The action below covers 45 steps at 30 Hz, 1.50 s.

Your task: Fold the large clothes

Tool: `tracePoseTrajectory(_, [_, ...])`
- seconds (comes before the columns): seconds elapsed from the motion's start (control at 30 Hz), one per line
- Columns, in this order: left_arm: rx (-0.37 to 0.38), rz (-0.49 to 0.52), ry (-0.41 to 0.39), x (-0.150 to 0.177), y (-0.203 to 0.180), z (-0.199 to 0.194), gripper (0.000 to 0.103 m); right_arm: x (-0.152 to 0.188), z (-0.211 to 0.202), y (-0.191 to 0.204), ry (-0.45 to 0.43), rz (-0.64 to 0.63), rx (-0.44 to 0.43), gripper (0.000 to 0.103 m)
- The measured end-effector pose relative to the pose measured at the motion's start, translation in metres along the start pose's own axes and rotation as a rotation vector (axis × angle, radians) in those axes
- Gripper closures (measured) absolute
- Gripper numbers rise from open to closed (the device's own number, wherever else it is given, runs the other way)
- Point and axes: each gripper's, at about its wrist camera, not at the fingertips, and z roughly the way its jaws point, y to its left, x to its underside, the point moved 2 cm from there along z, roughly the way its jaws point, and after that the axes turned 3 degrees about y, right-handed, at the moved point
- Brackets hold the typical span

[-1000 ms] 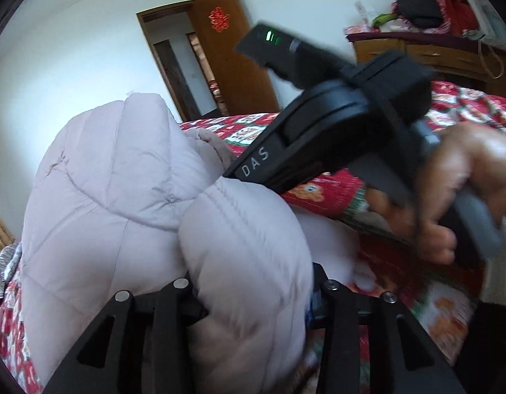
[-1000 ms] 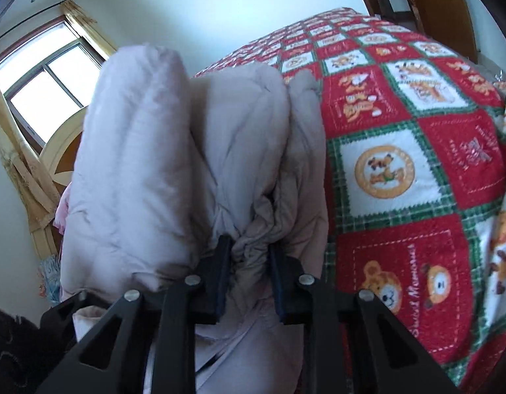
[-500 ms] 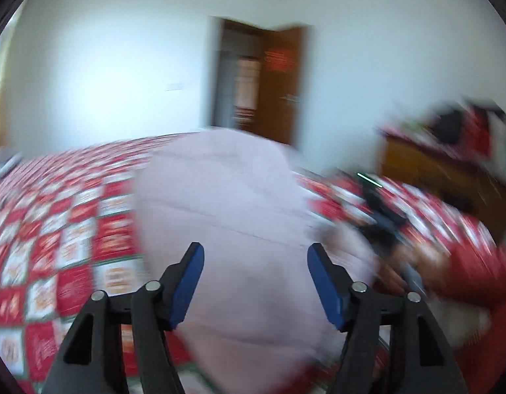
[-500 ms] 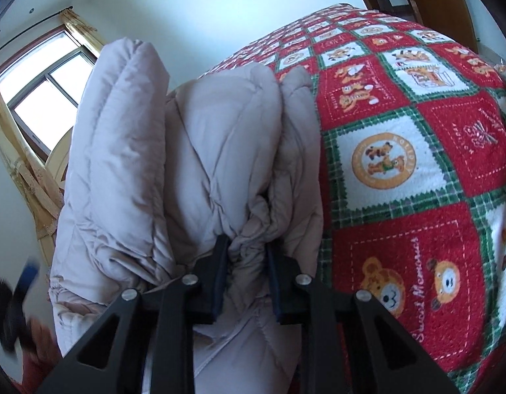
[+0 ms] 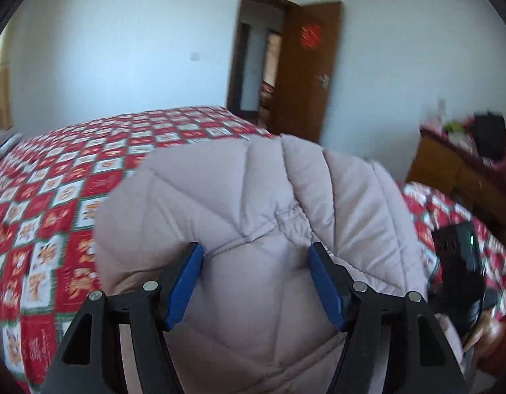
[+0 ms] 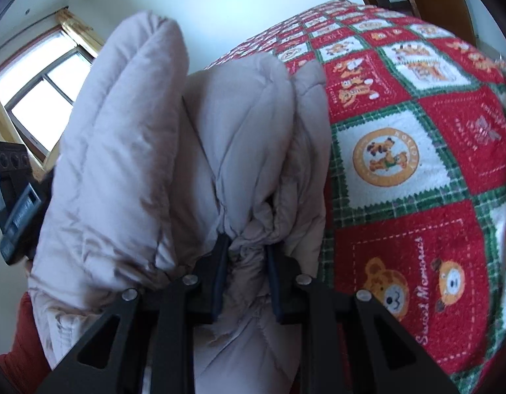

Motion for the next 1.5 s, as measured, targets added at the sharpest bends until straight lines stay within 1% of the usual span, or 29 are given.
tracePoseTrajectory(0.07, [-0.021, 0.029, 0.017, 0.002, -0.004, 0.006, 0.037, -0.001, 0.002, 0.0, 0.001, -0.001, -0.01, 0.08])
tracePoseTrajectory(0.13, [-0.026, 0.024, 0.025, 0.009, 0.002, 0.013, 0.036, -0.001, 0.003, -0.001, -0.008, -0.002, -0.026, 0.08])
tracePoseTrajectory(0.17, [-0.041, 0.026, 0.038, 0.011, 0.004, 0.016, 0.036, -0.001, 0.004, -0.002, -0.012, 0.004, -0.036, 0.08])
tracePoseTrajectory(0.23, [-0.092, 0.053, 0.061, 0.014, 0.0, 0.025, 0.036, 0.0, 0.003, -0.004, -0.022, 0.028, -0.052, 0.08])
tracePoseTrajectory(0.3, [-0.164, 0.104, 0.068, 0.019, -0.011, 0.029, 0.035, 0.0, 0.0, -0.004, -0.034, 0.04, -0.041, 0.08])
tracePoseTrajectory(0.33, [-0.186, 0.124, 0.071, 0.02, -0.014, 0.032, 0.035, 0.001, -0.003, -0.002, -0.05, 0.039, -0.029, 0.079])
tracePoseTrajectory(0.43, [-0.222, 0.152, 0.089, 0.023, -0.013, 0.04, 0.035, 0.004, -0.021, -0.004, -0.076, 0.035, -0.007, 0.076])
tracePoseTrajectory(0.5, [-0.255, 0.181, 0.098, 0.025, -0.017, 0.043, 0.035, 0.002, -0.038, -0.008, -0.089, 0.073, -0.002, 0.067])
tracePoseTrajectory(0.53, [-0.265, 0.189, 0.1, 0.026, -0.018, 0.045, 0.035, 0.0, -0.05, -0.01, -0.11, 0.1, -0.005, 0.052])
tracePoseTrajectory(0.57, [-0.27, 0.193, 0.099, 0.026, -0.019, 0.046, 0.035, -0.003, -0.062, -0.01, -0.144, 0.114, -0.011, 0.041])
tracePoseTrajectory(0.63, [-0.269, 0.189, 0.096, 0.026, -0.017, 0.047, 0.035, -0.011, -0.087, -0.001, -0.219, 0.09, -0.019, 0.037])
tracePoseTrajectory(0.7, [-0.269, 0.186, 0.095, 0.026, -0.016, 0.047, 0.035, -0.019, -0.101, 0.019, -0.249, 0.015, -0.026, 0.035])
tracePoseTrajectory(0.73, [-0.27, 0.186, 0.095, 0.027, -0.016, 0.048, 0.035, -0.023, -0.101, 0.03, -0.248, -0.031, -0.012, 0.035])
tracePoseTrajectory(0.8, [-0.271, 0.185, 0.095, 0.027, -0.016, 0.047, 0.035, -0.031, -0.086, 0.056, -0.214, -0.146, 0.068, 0.035])
tracePoseTrajectory(0.87, [-0.272, 0.183, 0.094, 0.028, -0.018, 0.046, 0.035, -0.031, -0.066, 0.067, -0.169, -0.212, 0.095, 0.035])
tracePoseTrajectory(0.93, [-0.274, 0.184, 0.093, 0.028, -0.018, 0.046, 0.035, -0.031, -0.049, 0.065, -0.137, -0.225, 0.137, 0.036])
tracePoseTrajectory(1.0, [-0.27, 0.179, 0.091, 0.028, -0.017, 0.046, 0.035, -0.032, -0.035, 0.052, -0.133, -0.212, 0.221, 0.036])
tracePoseTrajectory(1.1, [-0.261, 0.167, 0.085, 0.028, -0.016, 0.046, 0.035, -0.026, -0.028, 0.033, -0.16, -0.153, 0.251, 0.037])
tracePoseTrajectory(1.2, [-0.253, 0.152, 0.079, 0.027, -0.014, 0.046, 0.035, -0.018, -0.026, 0.029, -0.2, -0.134, 0.341, 0.029])
tracePoseTrajectory(1.27, [-0.257, 0.148, 0.073, 0.027, -0.014, 0.046, 0.035, -0.014, -0.024, 0.021, -0.212, -0.097, 0.424, 0.009])
tracePoseTrajectory(1.3, [-0.259, 0.146, 0.072, 0.027, -0.014, 0.046, 0.035, -0.014, -0.019, 0.011, -0.195, -0.053, 0.398, 0.009])
tracePoseTrajectory(1.33, [-0.26, 0.144, 0.072, 0.027, -0.014, 0.046, 0.035, -0.014, -0.011, -0.007, -0.143, 0.049, 0.285, 0.009])
tracePoseTrajectory(1.37, [-0.258, 0.141, 0.072, 0.027, -0.014, 0.047, 0.035, -0.013, -0.01, -0.016, -0.136, 0.102, 0.224, 0.009])
tracePoseTrajectory(1.4, [-0.257, 0.139, 0.073, 0.026, -0.014, 0.047, 0.034, -0.014, -0.013, -0.015, -0.143, 0.075, 0.22, 0.011])
tracePoseTrajectory(1.43, [-0.257, 0.139, 0.073, 0.027, -0.014, 0.048, 0.034, -0.013, -0.014, -0.005, -0.142, 0.002, 0.239, 0.02])
tracePoseTrajectory(1.47, [-0.256, 0.136, 0.071, 0.027, -0.014, 0.048, 0.034, -0.011, -0.015, 0.002, -0.137, -0.031, 0.23, 0.033])
tracePoseTrajectory(1.5, [-0.255, 0.134, 0.07, 0.026, -0.014, 0.048, 0.034, -0.01, -0.016, 0.007, -0.132, -0.043, 0.223, 0.035])
